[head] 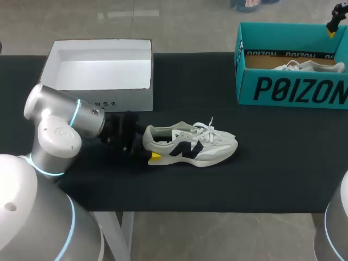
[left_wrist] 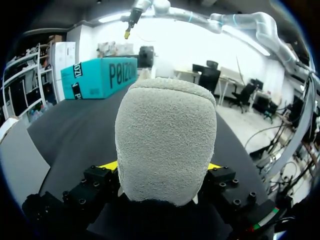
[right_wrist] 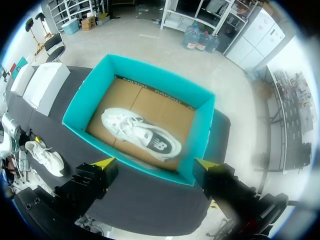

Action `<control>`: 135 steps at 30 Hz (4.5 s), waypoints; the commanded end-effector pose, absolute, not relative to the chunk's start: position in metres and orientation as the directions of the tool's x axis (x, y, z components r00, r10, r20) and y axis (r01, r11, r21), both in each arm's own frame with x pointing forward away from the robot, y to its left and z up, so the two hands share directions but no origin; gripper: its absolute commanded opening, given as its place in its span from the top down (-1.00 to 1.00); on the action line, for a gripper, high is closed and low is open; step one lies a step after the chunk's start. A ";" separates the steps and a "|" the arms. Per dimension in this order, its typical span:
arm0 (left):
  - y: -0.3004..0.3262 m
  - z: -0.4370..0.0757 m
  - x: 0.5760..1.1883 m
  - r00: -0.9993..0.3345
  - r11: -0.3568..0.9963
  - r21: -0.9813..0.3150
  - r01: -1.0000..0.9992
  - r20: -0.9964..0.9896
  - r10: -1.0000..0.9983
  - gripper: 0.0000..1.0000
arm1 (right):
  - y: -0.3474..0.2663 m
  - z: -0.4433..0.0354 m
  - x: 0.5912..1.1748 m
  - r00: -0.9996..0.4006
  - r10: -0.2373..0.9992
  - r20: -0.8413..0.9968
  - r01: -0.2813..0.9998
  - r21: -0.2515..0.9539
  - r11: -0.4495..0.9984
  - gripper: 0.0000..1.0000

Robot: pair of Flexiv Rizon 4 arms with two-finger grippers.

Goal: Take the shoe out of the shoebox, open the shoe tongue, remove and reinsert the insole, then place the shoe into the shoebox

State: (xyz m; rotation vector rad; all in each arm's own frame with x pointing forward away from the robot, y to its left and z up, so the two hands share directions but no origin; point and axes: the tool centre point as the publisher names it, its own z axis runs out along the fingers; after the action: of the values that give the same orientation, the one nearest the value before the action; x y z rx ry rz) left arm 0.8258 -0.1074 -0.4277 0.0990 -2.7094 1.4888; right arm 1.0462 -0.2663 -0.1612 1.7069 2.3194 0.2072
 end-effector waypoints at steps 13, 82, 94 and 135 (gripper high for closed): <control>-0.104 -0.419 0.833 -0.997 0.504 -0.861 -0.070 0.070 -0.021 1.00 | -0.266 -0.161 1.046 -0.279 0.953 -0.119 0.917 0.262 0.301 -1.00; -0.104 -0.419 0.833 -0.997 0.504 -0.861 -0.070 0.070 -0.021 1.00 | -0.011 -0.149 0.929 0.083 0.980 0.181 0.962 0.241 -0.126 -1.00; -0.104 -0.419 0.833 -0.997 0.504 -0.861 -0.070 0.070 -0.021 1.00 | 0.057 -0.168 0.905 0.064 0.973 0.222 0.973 0.203 -0.110 -1.00; -0.104 -0.419 0.833 -0.997 0.504 -0.861 -0.070 0.070 -0.021 1.00 | 0.152 -0.211 0.864 0.202 0.975 -0.091 0.964 0.196 -0.181 -1.00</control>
State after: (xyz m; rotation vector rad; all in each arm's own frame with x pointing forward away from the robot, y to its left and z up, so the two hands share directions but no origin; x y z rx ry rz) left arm 0.8332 -0.1039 -0.4186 0.0800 -2.6798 1.5368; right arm 0.8645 0.1196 -0.2125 2.3198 1.9684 0.2550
